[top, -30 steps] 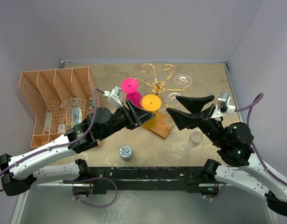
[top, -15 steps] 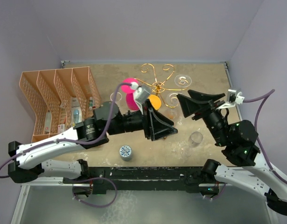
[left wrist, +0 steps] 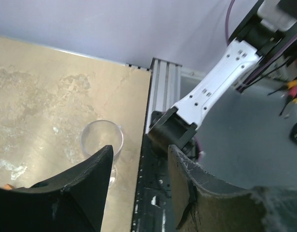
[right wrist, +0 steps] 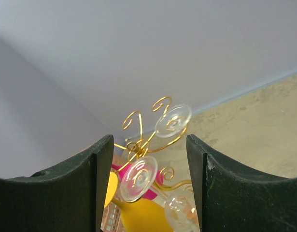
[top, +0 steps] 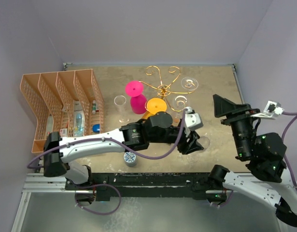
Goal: Place the wine glass upside down on the wine glass rack
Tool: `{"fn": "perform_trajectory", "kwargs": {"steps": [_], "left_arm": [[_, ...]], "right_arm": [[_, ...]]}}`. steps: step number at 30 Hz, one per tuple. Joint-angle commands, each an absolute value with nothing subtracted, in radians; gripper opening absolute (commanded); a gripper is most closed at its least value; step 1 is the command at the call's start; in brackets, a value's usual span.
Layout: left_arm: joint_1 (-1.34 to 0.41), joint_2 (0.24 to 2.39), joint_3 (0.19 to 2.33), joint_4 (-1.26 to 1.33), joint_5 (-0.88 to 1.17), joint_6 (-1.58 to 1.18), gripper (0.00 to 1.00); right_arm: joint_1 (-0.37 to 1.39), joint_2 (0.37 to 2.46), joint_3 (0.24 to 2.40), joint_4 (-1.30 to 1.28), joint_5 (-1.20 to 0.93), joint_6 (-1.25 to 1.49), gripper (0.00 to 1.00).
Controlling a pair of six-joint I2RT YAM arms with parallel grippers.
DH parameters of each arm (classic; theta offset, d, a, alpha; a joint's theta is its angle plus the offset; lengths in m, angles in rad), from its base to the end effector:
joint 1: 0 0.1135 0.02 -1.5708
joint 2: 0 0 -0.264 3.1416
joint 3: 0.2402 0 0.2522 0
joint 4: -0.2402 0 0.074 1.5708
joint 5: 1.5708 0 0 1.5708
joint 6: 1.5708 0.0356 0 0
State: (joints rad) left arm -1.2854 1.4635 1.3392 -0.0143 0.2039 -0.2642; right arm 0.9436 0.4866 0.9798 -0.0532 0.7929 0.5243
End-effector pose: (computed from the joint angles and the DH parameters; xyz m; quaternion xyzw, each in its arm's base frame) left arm 0.0916 -0.3379 0.3901 0.4250 0.6221 -0.5117 0.4129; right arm 0.0578 0.0366 0.4479 0.2161 0.5512 0.3681 0.7169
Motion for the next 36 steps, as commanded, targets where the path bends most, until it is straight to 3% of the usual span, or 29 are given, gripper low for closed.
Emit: {"fn": "perform_trajectory", "kwargs": {"steps": [1,14,29,36], "left_arm": [[-1.316,1.544,1.453,-0.052,0.167,-0.085,0.46],[-1.318,1.773,1.67,-0.277,0.002,-0.229,0.46],[-1.321,1.868,1.718,-0.331,0.043,-0.264,0.39],[-1.328,1.886,1.741,-0.389,0.024,-0.243,0.27]], "right_arm": [[0.948,0.412,1.01,-0.119,0.94,0.604,0.63],[0.948,0.319,0.968,-0.204,1.007,0.702,0.62],[0.948,0.296,0.948,-0.21,1.019,0.726,0.61],[0.948,0.299,0.942,-0.211,1.017,0.736,0.61]]}}
